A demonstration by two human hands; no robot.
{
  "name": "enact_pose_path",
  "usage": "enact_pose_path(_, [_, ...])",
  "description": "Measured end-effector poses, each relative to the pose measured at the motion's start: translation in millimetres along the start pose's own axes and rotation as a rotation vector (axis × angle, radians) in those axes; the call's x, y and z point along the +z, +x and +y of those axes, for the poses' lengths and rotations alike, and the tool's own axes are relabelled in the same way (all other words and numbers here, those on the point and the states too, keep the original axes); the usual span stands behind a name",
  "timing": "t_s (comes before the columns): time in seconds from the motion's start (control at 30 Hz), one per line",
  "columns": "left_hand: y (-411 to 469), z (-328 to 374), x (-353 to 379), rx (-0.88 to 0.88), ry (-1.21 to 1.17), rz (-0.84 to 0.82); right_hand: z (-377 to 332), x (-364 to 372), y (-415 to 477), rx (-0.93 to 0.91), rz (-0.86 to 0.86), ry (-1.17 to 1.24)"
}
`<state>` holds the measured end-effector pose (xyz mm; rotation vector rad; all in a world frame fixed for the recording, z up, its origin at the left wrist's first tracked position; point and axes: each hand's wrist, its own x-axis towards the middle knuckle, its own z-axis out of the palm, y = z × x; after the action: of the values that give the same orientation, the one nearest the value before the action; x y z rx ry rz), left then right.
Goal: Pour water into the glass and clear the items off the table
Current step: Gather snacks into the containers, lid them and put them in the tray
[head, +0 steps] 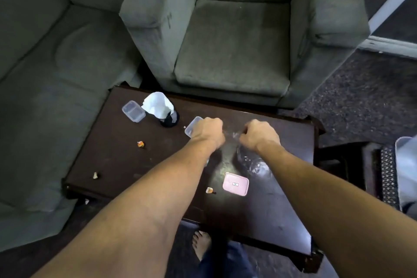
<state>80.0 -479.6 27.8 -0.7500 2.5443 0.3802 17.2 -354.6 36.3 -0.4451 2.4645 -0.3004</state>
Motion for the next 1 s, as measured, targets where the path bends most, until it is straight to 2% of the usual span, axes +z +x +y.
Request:
enact_pose_path(0.2, [33.1,-7.1,42.9,-0.053,0.116,-0.034,50.6,54.0,24.0,0.152,0.032,-0.092])
enact_pose_path(0.33, [52.9,-12.1,62.8,-0.048,0.183,0.009,74.4,70.0,46.5,0.234,0.027,-0.128])
enact_pose_path(0.47, [70.6,-16.4,76.1,0.013,0.157,0.051,85.7,79.4,67.3,0.273,-0.010,-0.137])
enact_pose_path(0.6, [94.0,-15.5,79.0,-0.002,0.198,-0.010,85.7,93.1,86.2,0.303,-0.045,-0.157])
enact_pose_path(0.77, [111.4,-16.4,85.4,0.157,0.283,-0.065,82.7,110.1,96.1,0.251,-0.074,-0.287])
enact_pose_path(0.9, [113.5,-18.8,85.5,0.329,0.476,-0.067,80.3,115.3,97.7,0.236,-0.042,-0.305])
enact_pose_path(1.0, [117.2,-17.7,81.6,0.389,0.551,-0.070,75.1,113.1,98.8,0.231,-0.007,-0.292])
